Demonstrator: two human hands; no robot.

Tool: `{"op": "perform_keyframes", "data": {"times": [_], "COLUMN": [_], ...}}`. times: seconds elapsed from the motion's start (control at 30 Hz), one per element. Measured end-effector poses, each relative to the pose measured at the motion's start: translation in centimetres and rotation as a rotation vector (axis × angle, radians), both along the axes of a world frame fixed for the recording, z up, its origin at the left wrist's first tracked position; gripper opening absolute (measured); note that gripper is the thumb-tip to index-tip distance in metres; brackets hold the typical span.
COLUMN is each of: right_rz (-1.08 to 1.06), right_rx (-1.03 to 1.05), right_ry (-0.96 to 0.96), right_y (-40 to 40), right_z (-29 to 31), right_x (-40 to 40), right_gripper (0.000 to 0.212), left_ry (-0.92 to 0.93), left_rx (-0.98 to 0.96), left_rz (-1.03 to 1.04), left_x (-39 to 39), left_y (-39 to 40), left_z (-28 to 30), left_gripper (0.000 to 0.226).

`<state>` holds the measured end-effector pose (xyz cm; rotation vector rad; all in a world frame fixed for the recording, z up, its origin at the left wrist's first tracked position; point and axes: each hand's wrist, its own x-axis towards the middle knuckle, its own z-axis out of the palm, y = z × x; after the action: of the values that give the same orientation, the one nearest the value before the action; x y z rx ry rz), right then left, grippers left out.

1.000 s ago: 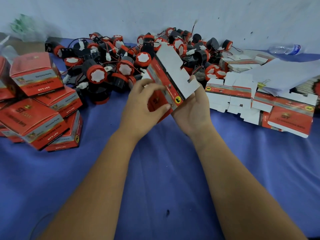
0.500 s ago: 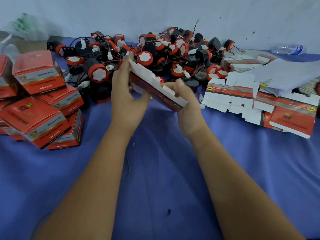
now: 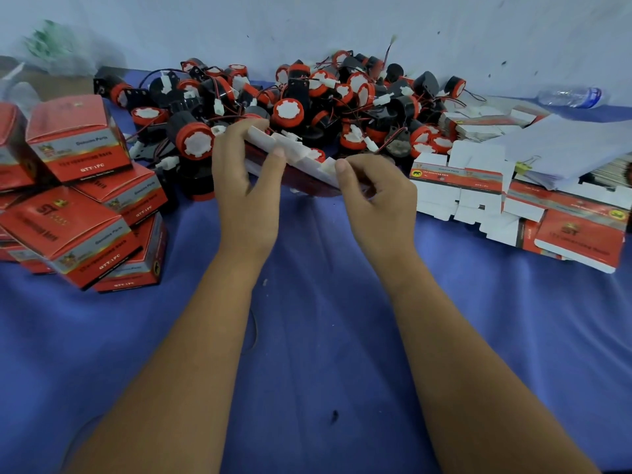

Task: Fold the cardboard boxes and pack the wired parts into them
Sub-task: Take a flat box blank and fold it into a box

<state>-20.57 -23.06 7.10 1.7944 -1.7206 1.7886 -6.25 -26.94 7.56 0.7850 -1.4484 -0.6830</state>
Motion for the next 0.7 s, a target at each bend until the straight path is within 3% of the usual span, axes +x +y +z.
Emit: {"op": "perform_keyframes", "data": {"times": [0.07,0.23,0.57,0.7], "right_rz": [-0.054,-0.033,-0.110,-0.066], "right_rx": [-0.002,-0.033,-0.115,-0.068], "right_ry": [0.152,0.305,0.447,0.431], "right_y": [0.2,0.7,0.5,0.2], "right_z": [-0.1,0.3,0.4,0.4], "right_x": [0.3,1.3,0.8,0.4], "right_gripper": [0.020,0.013,0.021,0.022], "left_ry": [0.069,0.173,0.002,-0.019], "left_rx": [-0.006,-0.043,-0.148,-0.134], "left_rz": [-0.011,0.082,0.175,0.182], "left_x": [-0.2,0.0,-0.5,-0.2], "left_y": [0.4,0.2,0.0,-0.4], "left_z": [0.2,0.5,0.2,-0.2], "left_gripper": [0.021,0.021,0.032,0.025]}}
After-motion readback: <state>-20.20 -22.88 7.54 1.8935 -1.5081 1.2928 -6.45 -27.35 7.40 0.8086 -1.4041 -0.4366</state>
